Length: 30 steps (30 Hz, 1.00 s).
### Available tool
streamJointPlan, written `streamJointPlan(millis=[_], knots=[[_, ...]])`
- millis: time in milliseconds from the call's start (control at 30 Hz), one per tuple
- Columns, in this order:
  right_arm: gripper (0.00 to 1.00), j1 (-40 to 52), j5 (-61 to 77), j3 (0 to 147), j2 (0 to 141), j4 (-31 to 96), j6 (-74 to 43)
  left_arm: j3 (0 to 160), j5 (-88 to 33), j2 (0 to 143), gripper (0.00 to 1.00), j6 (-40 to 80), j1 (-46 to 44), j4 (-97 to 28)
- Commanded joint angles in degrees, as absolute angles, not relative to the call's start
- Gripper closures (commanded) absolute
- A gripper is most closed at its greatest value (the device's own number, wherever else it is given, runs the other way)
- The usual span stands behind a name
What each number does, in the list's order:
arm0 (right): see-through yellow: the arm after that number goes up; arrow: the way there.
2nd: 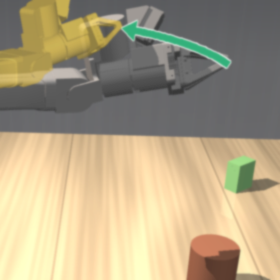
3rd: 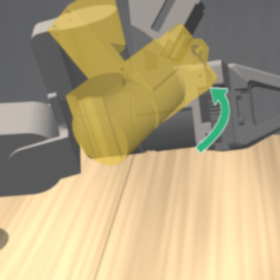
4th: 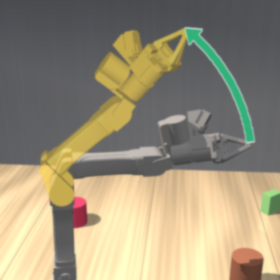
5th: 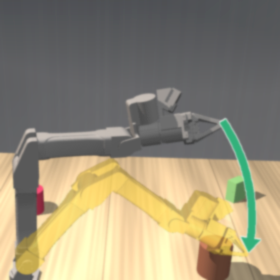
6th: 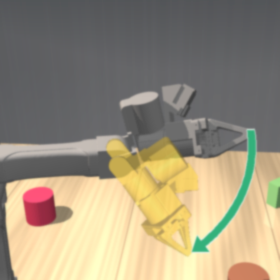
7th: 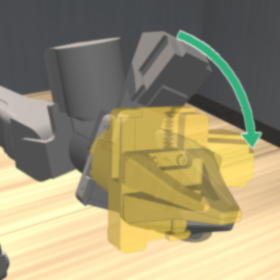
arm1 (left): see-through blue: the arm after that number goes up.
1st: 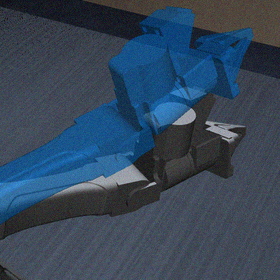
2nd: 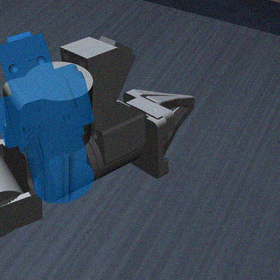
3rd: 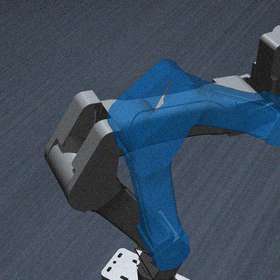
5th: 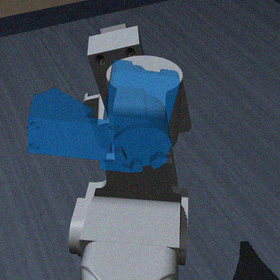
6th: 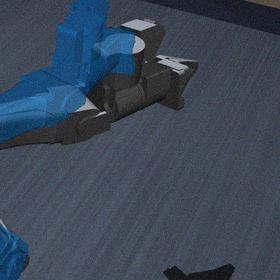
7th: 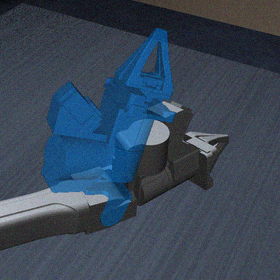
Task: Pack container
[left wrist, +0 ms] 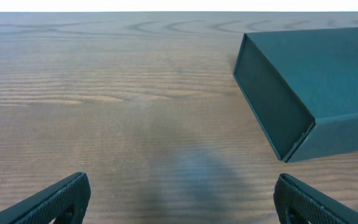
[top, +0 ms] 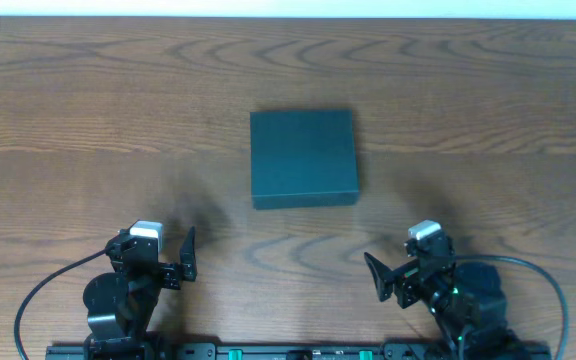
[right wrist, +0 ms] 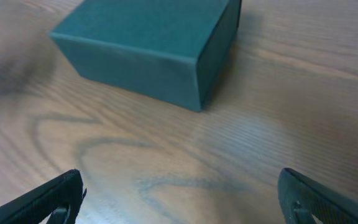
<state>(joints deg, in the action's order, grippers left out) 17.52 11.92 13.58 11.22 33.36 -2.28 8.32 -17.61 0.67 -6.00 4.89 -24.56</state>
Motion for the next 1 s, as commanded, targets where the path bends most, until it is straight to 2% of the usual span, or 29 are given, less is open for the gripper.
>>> streamJointPlan(millis=[0,333,967], knots=[[0.01,16.47,10.94,9.21,7.75,31.81,-1.63,7.14,-17.98,0.21,0.05,-5.56,5.23,-24.69],[0.01,16.53,8.82,8.38,0.30,31.05,-1.21,7.14,-17.98,0.21,0.05,-5.56,5.23,-24.69],[0.01,16.53,8.80,8.38,0.38,31.03,-1.19,7.14,-17.98,0.21,0.04,-5.56,5.23,-24.69]])
